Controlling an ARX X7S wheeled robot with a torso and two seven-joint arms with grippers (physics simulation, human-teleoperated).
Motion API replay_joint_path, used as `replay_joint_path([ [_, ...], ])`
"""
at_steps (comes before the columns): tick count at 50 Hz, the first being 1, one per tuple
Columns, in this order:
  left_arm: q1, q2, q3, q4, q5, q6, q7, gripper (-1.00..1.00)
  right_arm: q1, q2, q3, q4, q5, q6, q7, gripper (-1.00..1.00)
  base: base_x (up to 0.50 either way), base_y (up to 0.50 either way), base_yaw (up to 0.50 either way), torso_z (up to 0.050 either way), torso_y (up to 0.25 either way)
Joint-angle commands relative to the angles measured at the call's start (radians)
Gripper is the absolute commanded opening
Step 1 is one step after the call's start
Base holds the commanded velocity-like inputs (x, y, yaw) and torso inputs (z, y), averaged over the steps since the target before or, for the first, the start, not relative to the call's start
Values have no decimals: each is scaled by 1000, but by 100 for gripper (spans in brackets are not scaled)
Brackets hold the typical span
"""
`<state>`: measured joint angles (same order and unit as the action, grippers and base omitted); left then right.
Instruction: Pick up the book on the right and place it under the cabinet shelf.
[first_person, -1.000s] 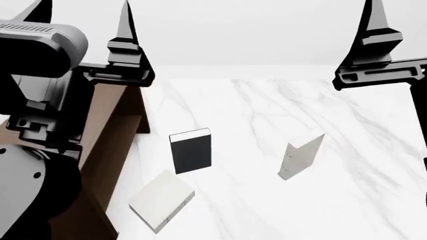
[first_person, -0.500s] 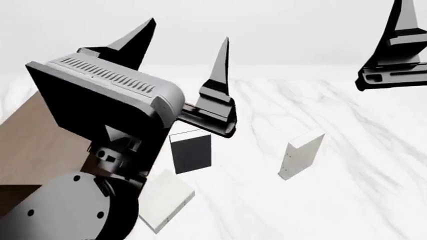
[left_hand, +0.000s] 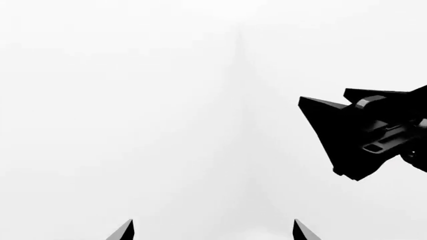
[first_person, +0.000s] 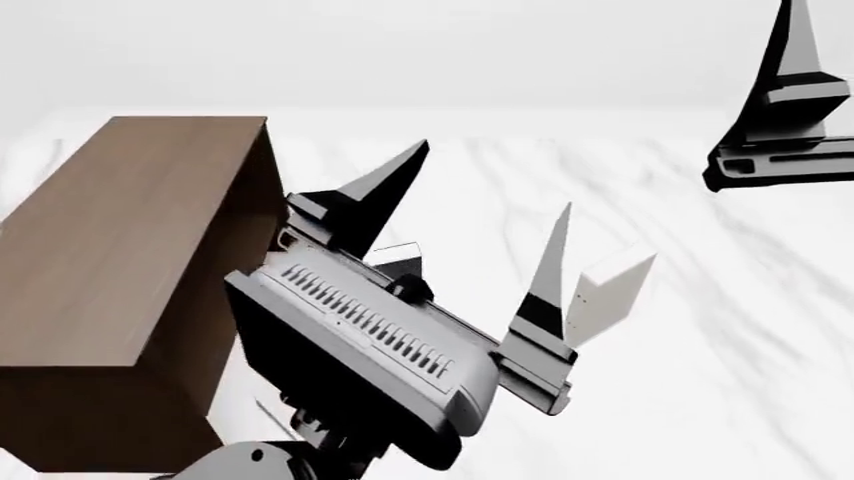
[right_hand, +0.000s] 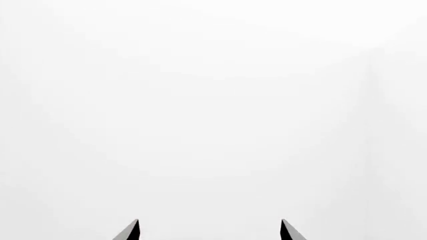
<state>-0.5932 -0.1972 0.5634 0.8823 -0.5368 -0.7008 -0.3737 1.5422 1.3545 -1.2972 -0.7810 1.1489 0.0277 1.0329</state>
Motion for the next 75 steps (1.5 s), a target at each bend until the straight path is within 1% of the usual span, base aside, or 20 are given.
replay_joint_path([
  [1, 62, -9, 67, -15, 58, 79, 5, 100, 1, -9, 4, 2, 13, 11, 0, 100, 0, 0, 0, -1, -154],
  [13, 93, -28, 73, -41, 73, 131, 12, 100, 3, -30, 7, 12, 15, 27, -2, 100, 0, 0, 0, -2, -171],
  [31, 137, -55, 105, -85, 118, 208, 26, 100, -12, -33, 8, 14, 11, 15, -5, 100, 0, 0, 0, -4, -184],
  [49, 162, -53, 142, -128, 145, 262, 33, 100, -26, -41, 8, 25, 12, 7, -15, 100, 0, 0, 0, -4, -192],
  [60, 161, -45, 156, -131, 145, 270, 30, 100, -28, -48, 12, 30, 19, 7, -21, 100, 0, 0, 0, -4, -191],
  [69, 185, -41, 182, -139, 165, 323, 37, 100, -30, -55, 13, 30, 22, 11, -20, 100, 0, 0, 0, -4, -177],
  [75, 199, -35, 198, -140, 165, 372, 55, 100, -37, -56, 12, 30, 21, 8, -18, 100, 0, 0, 0, 0, -18],
])
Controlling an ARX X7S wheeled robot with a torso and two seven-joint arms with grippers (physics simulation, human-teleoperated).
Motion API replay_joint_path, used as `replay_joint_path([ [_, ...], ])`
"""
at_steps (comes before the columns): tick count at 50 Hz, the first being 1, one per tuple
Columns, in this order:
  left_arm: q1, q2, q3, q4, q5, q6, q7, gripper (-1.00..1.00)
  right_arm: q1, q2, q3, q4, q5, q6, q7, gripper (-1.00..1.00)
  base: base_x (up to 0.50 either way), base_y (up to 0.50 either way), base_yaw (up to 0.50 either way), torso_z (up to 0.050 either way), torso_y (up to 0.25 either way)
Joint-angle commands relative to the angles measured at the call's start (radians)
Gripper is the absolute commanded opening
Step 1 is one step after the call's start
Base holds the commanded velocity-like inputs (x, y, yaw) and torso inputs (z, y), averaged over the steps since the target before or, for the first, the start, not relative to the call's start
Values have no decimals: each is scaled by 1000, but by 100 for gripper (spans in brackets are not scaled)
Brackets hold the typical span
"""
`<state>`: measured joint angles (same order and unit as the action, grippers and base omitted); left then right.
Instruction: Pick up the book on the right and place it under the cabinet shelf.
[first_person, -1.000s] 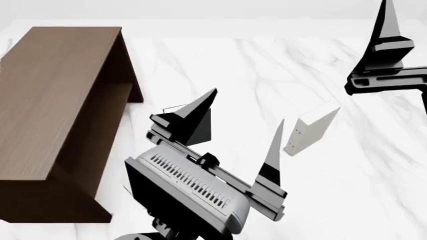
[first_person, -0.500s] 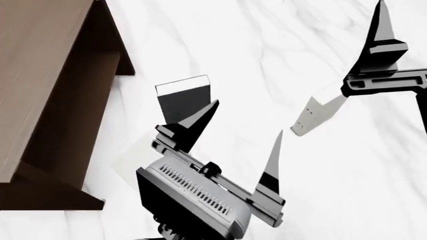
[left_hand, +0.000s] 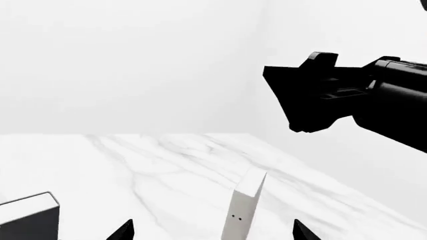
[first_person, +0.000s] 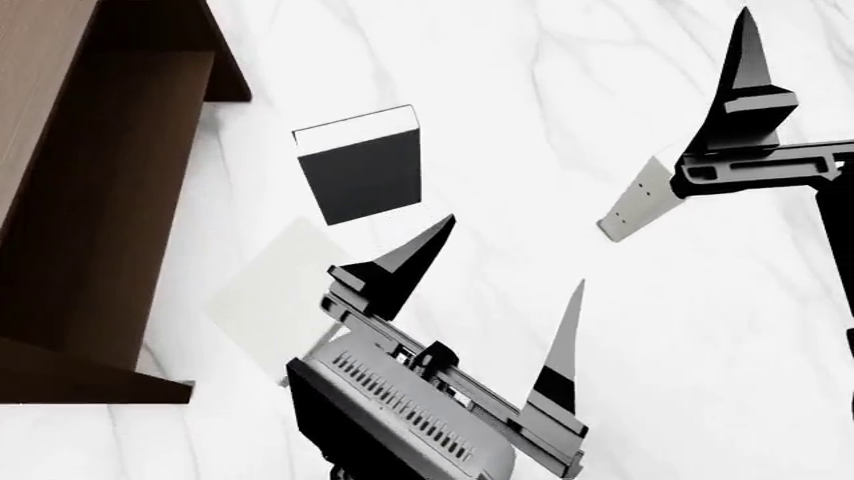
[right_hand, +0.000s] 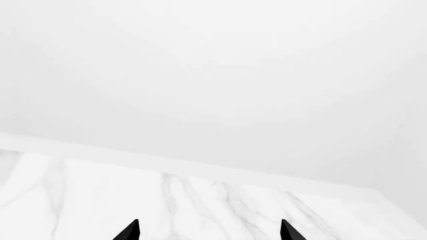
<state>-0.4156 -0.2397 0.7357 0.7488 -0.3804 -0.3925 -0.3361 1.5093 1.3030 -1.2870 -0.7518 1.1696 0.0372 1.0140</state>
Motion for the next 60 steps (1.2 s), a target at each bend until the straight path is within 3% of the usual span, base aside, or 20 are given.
replay_joint_path([
  [1, 24, 8, 27, -10, 9, 71, 19, 100, -5, -5, 2, 1, -1, -2, 1, 100, 0, 0, 0, 0, 0],
  [35, 187, 45, -41, -279, -56, 347, 23, 100, -6, -24, 10, 1, 5, 19, -5, 100, 0, 0, 0, 0, 0],
  [60, 260, 52, -27, -381, -45, 450, 29, 100, 3, -42, 24, 7, 20, 30, -18, 100, 0, 0, 0, 0, 0],
])
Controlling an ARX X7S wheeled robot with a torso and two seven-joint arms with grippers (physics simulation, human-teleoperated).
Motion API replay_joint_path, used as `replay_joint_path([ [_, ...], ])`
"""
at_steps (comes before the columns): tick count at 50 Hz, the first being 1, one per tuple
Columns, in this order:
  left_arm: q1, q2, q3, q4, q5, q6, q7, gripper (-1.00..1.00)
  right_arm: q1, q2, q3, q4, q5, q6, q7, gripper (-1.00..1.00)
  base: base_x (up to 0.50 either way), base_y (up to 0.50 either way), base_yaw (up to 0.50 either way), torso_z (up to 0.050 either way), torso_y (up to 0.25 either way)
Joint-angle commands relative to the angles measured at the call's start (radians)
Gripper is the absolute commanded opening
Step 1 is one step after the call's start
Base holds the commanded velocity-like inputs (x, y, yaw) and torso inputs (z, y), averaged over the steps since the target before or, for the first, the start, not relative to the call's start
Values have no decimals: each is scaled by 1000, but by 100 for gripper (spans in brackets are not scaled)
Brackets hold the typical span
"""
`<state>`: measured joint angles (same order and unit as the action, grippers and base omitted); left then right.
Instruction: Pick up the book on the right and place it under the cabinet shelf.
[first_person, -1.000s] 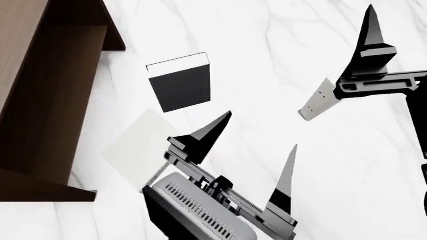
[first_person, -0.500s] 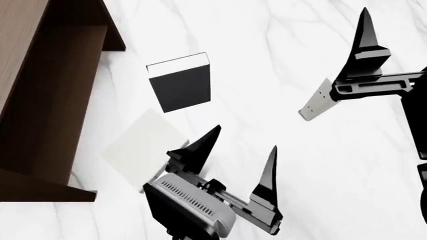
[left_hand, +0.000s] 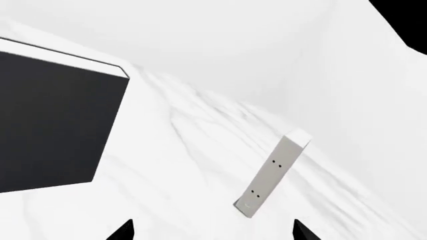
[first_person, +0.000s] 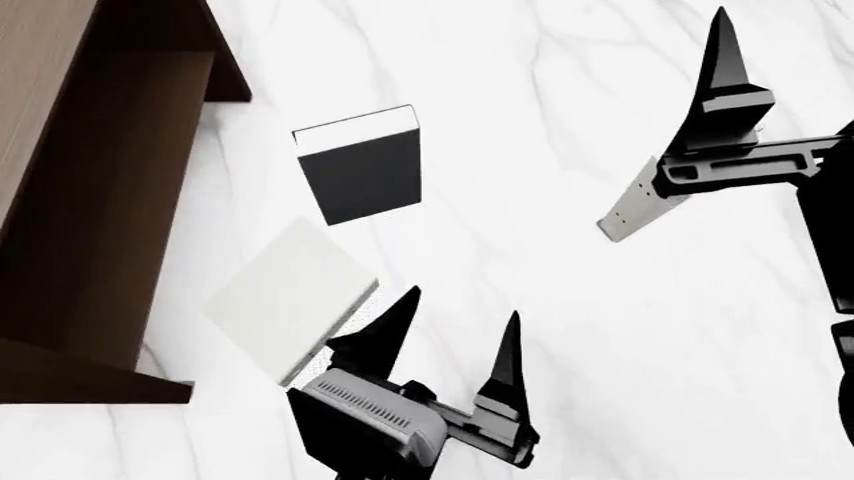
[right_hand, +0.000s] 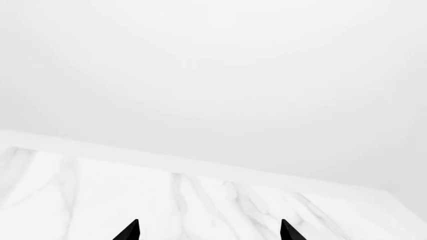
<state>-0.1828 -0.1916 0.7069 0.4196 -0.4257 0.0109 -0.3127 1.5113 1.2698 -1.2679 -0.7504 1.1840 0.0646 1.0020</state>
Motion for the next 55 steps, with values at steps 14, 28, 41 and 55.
replay_joint_path([
  [14, 48, -9, -18, -109, -9, 89, 6, 100, 27, -27, 19, 11, 32, 29, -17, 100, 0, 0, 0, 0, 0],
  [28, 55, -8, -37, -187, -16, 129, 7, 100, 45, -38, 31, 11, 47, 49, -22, 100, 0, 0, 0, 0, 0],
  [41, 34, 0, -57, -251, -45, 113, -7, 100, 26, -32, 31, 9, 39, 30, -24, 100, 0, 0, 0, 0, 0],
  [55, 21, 11, -70, -307, -58, 127, -12, 100, 35, -28, 44, -4, 62, 33, -27, 100, 0, 0, 0, 0, 0],
])
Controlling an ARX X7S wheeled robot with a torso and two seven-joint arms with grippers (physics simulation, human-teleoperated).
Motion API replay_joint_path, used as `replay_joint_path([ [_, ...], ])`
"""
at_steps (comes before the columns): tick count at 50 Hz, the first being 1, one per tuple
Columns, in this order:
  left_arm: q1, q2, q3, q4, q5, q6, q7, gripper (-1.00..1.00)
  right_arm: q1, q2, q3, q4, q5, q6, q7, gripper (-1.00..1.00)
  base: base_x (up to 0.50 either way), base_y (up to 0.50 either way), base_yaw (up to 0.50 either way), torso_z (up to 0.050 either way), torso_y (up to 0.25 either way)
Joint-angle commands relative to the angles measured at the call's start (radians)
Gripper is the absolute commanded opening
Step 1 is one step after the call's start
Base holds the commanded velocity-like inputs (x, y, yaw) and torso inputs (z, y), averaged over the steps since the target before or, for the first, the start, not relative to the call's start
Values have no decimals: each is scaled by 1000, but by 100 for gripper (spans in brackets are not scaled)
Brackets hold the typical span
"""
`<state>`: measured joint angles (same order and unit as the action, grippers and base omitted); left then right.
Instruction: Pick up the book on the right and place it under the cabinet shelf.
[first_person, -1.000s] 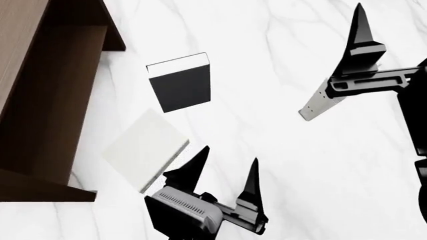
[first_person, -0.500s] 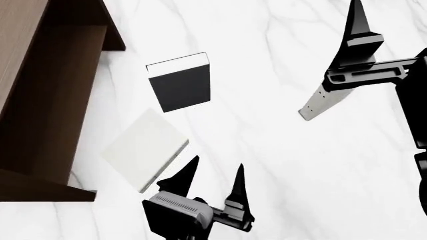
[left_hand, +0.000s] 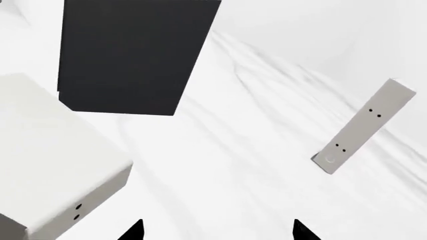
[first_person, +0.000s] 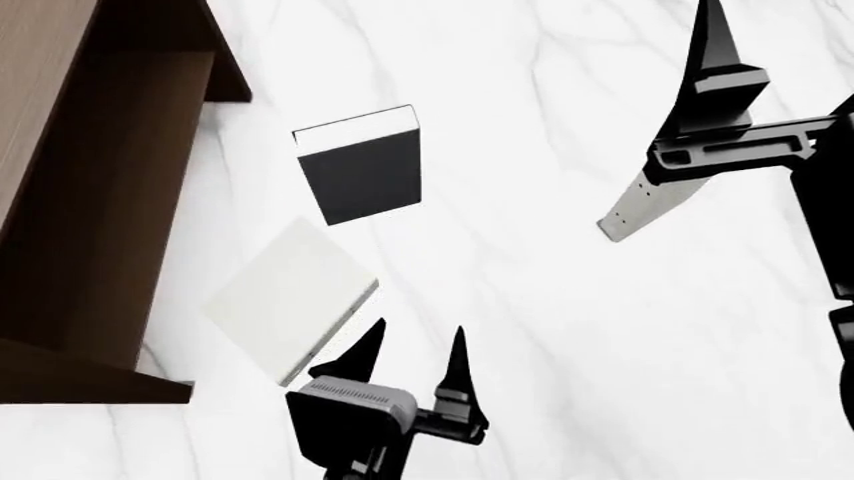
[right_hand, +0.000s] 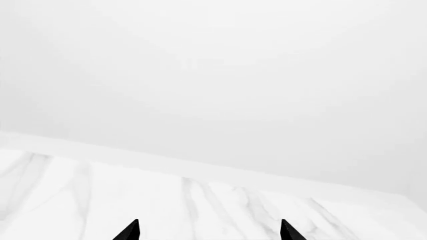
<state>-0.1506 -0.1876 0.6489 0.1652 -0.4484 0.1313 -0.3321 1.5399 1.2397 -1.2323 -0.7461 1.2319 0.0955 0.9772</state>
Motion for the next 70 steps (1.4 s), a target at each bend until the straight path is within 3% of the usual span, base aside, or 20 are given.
replay_joint_path([
  [1, -12, 7, -12, -57, -36, 8, 9, 100, 7, 2, 9, -8, 16, 2, -2, 100, 0, 0, 0, 0, 0],
  [70, -96, -39, -56, -173, 26, 26, -64, 100, 57, -15, 69, -23, 119, 24, -19, 100, 1, 0, 0, -1, -2],
])
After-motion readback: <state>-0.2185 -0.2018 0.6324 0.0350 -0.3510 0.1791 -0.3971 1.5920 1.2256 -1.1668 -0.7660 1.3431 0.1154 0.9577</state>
